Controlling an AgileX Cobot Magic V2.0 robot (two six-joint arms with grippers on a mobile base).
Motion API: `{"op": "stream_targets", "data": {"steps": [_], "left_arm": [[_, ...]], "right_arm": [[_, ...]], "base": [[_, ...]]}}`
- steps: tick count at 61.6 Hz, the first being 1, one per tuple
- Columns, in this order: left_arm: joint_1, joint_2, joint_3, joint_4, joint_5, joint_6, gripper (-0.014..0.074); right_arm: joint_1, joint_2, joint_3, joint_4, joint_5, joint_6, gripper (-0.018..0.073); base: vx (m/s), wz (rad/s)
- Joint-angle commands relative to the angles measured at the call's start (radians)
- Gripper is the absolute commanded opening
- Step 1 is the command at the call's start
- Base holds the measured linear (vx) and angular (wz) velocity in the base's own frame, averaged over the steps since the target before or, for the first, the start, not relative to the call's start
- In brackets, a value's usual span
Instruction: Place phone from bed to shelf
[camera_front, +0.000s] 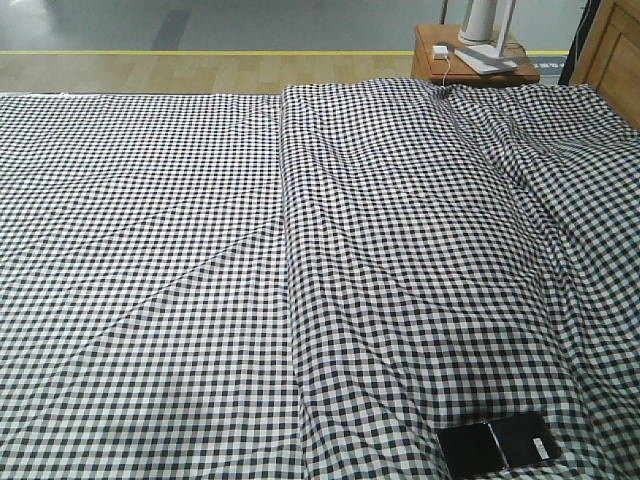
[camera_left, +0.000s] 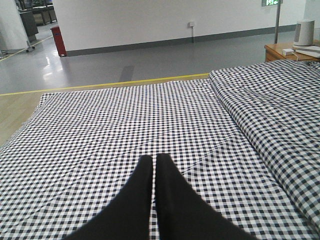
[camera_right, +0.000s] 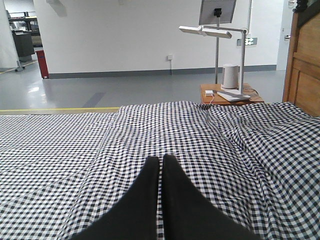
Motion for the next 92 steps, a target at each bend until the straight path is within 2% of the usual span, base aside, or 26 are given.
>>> {"op": "stream_targets", "data": {"steps": [1,74,80,92], "left_arm": [[-0.005,-0.011,-0.022,-0.009,-0.072,-0.006,0.0001],[-0.005,-0.011,-0.022,-0.009,-0.072,-0.006,0.0001],[-0.005,-0.011,-0.022,-0.009,-0.072,-0.006,0.0001],[-0.005,-0.011,-0.022,-0.009,-0.072,-0.006,0.0001]], "right_arm": [[0.003,-0.005,0.004,-0.009,-0.077,-0.008,-0.001],[0.003,-0.005,0.004,0.008,-0.093,-0.007,-0.001],[0.003,-0.005,0.002,0.034,-0.183,-0.006,-0.001],[0.003,-0.005,-0.067,0.06,-0.536,-0.008,-0.0008]], "base": [[0.0,0.0],[0.0,0.0],[0.0,0.0],[0.0,0.0]]}}
